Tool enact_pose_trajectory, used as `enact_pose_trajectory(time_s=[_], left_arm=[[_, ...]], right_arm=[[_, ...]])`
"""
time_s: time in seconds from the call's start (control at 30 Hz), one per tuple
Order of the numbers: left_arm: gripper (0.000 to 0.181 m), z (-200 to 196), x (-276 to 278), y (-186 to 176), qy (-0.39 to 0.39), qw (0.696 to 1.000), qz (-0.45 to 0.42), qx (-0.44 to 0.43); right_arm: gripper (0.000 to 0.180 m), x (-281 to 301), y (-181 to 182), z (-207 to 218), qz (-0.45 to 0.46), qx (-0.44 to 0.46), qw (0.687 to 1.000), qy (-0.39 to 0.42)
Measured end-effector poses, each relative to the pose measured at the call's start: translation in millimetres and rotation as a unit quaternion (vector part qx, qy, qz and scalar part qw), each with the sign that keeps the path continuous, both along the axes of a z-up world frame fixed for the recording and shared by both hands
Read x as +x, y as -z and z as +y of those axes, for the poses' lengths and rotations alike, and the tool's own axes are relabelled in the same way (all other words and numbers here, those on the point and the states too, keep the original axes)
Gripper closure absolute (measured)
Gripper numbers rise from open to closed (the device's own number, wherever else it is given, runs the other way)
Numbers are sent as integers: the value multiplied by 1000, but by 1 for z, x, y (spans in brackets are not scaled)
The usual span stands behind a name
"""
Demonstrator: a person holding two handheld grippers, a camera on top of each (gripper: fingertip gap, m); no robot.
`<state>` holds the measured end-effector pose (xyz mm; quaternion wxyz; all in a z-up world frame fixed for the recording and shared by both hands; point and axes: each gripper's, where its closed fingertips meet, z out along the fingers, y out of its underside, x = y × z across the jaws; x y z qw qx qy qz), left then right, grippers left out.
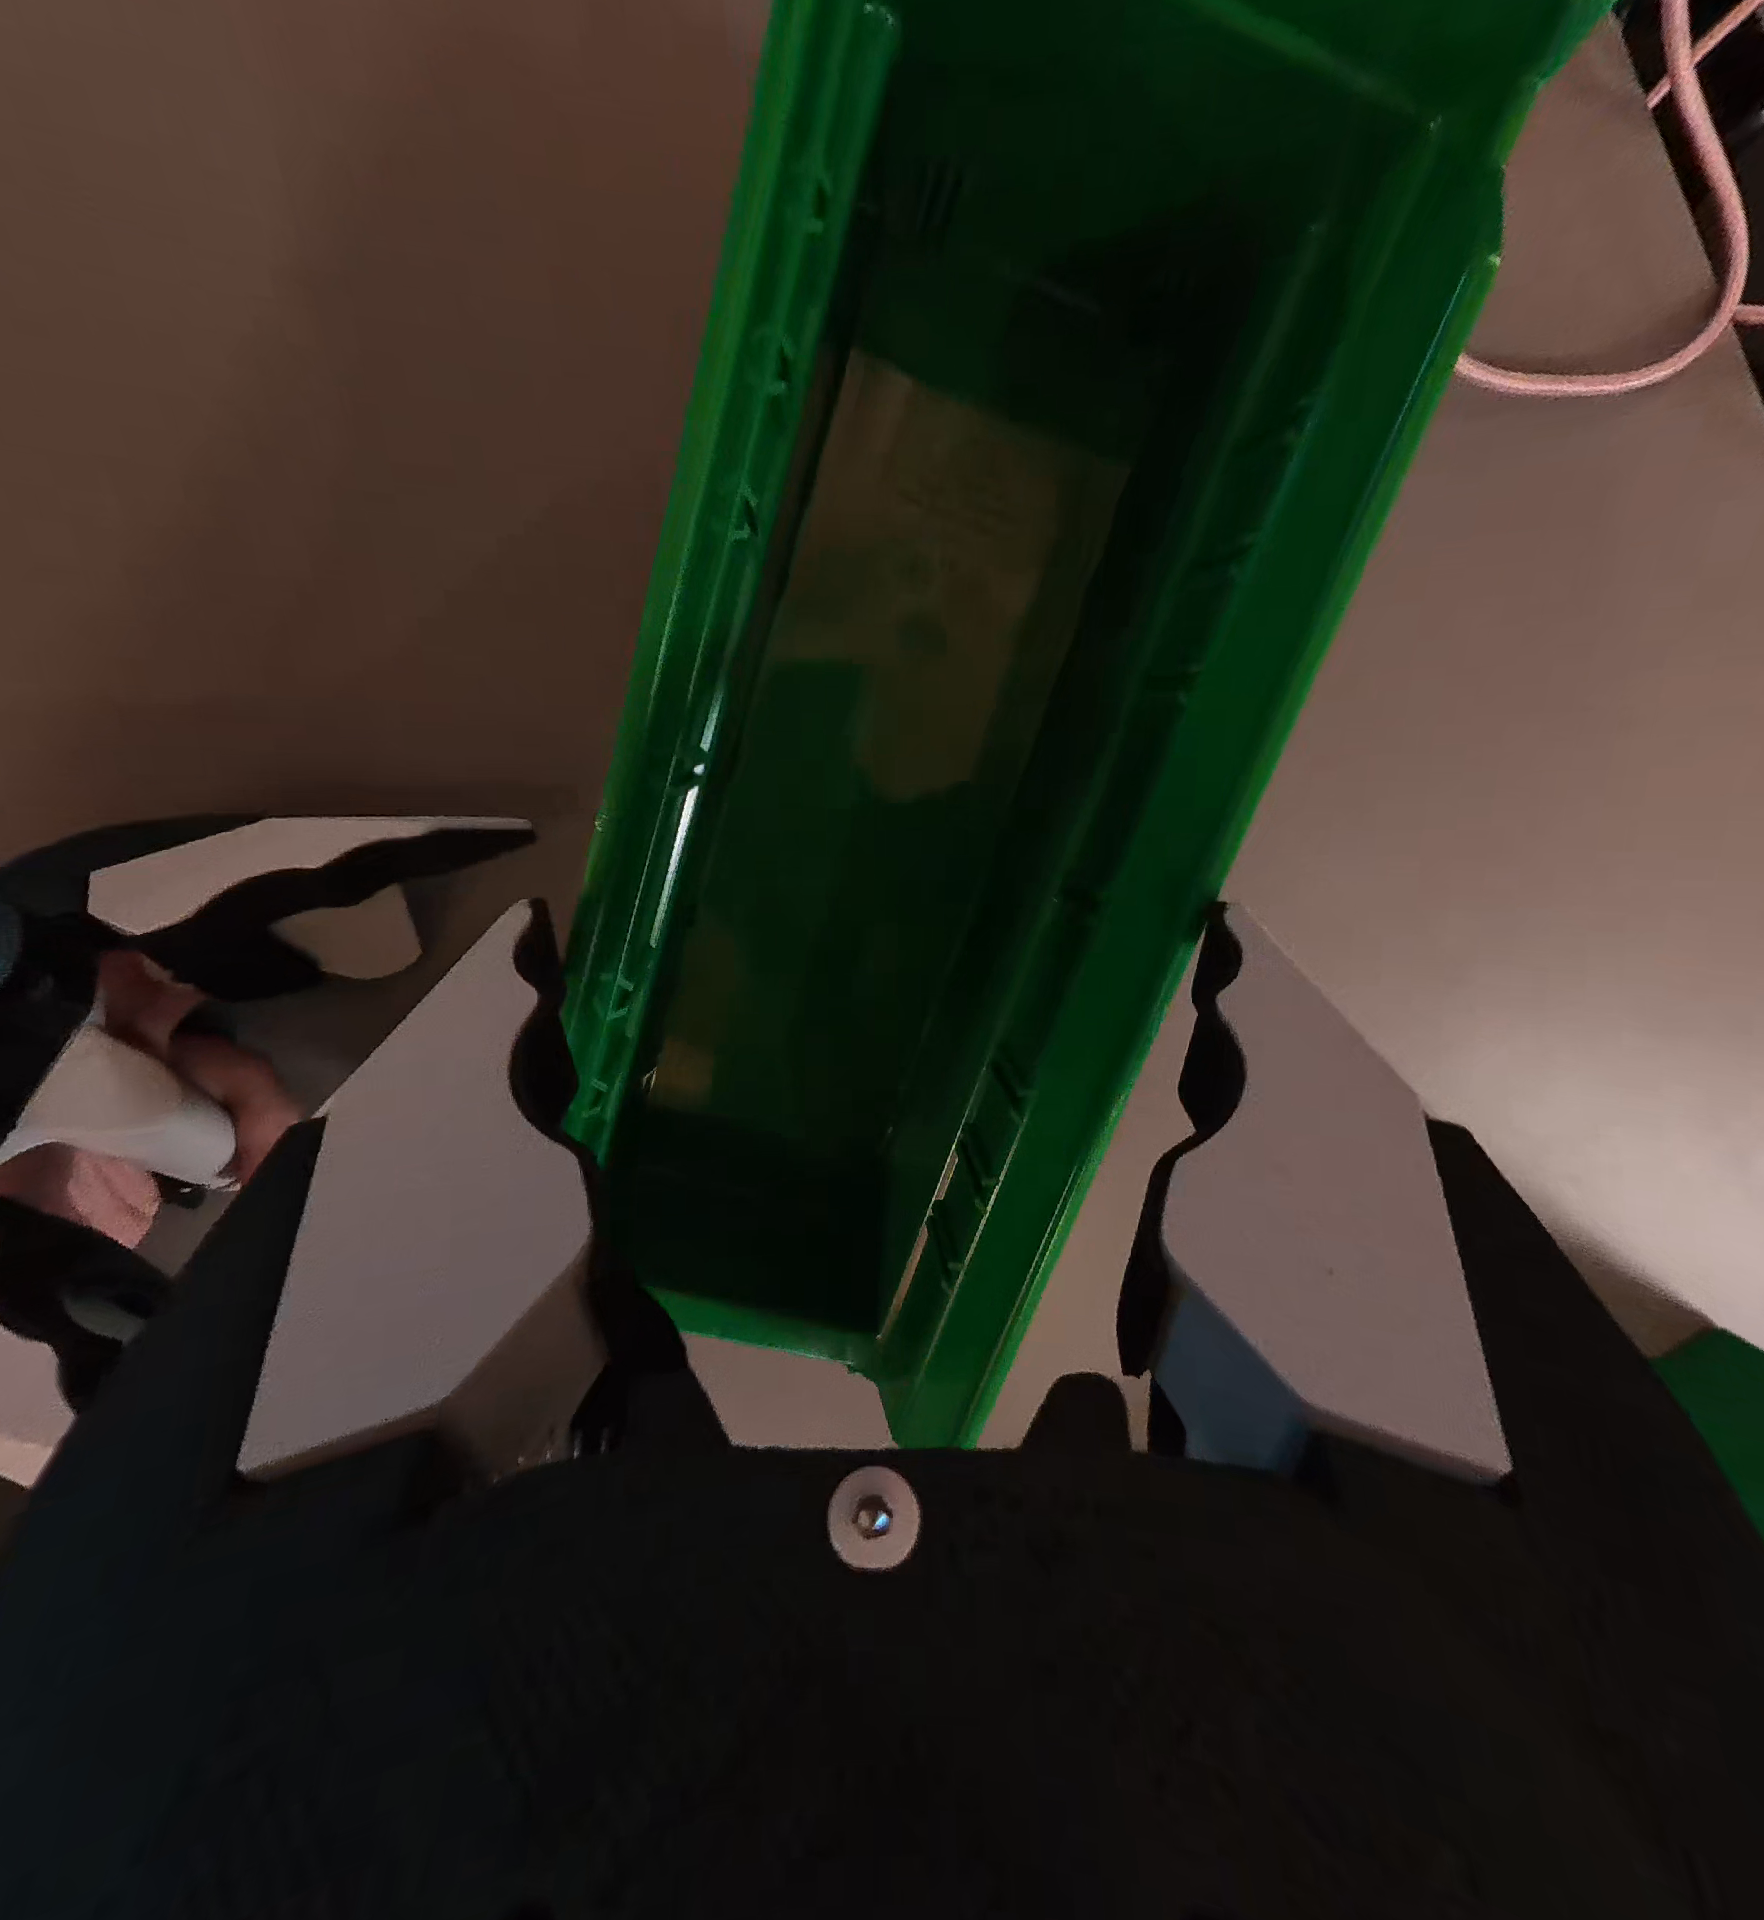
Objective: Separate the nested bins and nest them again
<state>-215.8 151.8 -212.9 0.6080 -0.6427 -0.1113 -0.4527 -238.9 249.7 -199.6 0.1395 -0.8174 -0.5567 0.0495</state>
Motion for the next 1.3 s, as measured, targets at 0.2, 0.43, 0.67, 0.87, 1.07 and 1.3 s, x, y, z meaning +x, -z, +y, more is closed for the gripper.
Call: enact_pose_trajectory(time_s=[0.2, 0.43, 0.67, 0.87, 1.07, 1.3], left_arm=[[26, 1, 2, 1, 5, 1000, 2, -4], [27, 2, 2, 3, 4, 1000, 3, -9], [27, 0, -1, 0, 2, 1000, -10, 0], [28, -1, -5, -3, -5, 1000, -19, 9], [31, 0, -14, -5, -46, 999, 2, 14], [32, 2, -15, -7, -63, 998, 21, 20]], right_arm=[[63, 1, 1, 0, -14, -13, 1000, 21], [63, 0, 1, 0, -1, -8, 1000, 17], [91, 2, -8, -8, -13, 3, 1000, -2], [92, -1, -38, -12, 28, -2, 1000, -7], [90, 8, -45, -12, 35, 5, 999, -17], [90, 16, -67, -9, 60, 3, 998, -14]])
